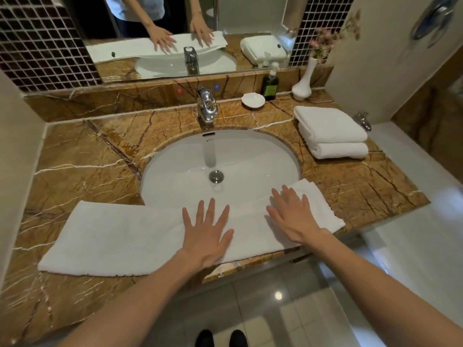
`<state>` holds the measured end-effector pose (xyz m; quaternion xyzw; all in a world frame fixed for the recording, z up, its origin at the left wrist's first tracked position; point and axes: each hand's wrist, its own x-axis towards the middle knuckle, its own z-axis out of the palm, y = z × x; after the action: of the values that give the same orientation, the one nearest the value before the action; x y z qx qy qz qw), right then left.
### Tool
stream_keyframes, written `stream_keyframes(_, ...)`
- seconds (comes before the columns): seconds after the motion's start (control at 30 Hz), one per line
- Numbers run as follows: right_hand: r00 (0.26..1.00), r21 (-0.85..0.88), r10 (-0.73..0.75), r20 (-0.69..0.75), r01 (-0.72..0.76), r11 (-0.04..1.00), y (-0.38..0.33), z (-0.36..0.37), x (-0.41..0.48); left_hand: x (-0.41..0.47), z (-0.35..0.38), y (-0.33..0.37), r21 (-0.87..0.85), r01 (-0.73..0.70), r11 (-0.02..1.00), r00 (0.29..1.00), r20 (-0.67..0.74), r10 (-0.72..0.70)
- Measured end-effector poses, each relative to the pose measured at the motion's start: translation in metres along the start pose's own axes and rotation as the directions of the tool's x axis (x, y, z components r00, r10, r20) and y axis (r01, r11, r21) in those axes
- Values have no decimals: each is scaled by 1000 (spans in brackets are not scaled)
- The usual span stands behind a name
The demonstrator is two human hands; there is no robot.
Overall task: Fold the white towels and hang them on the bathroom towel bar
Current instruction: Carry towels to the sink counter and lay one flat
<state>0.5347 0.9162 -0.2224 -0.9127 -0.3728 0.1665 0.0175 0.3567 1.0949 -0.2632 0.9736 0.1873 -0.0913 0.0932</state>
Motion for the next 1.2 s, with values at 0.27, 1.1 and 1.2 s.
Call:
stream_keyframes(0.27, 997, -103, 75, 33, -71, 992, 10, 37, 7, -3, 10, -5, 82, 86, 993, 996, -12, -86)
stream_keyframes(1.1, 996, -111, 80, -44, -85, 990, -40, 49, 6, -50, 0, -101, -71, 582, 810, 812, 1, -583)
stream_keyframes(1.2, 995, -119, 83, -53, -89, 989, -40, 50, 5, -49, 0, -101, -64, 583, 810, 811, 2, -584)
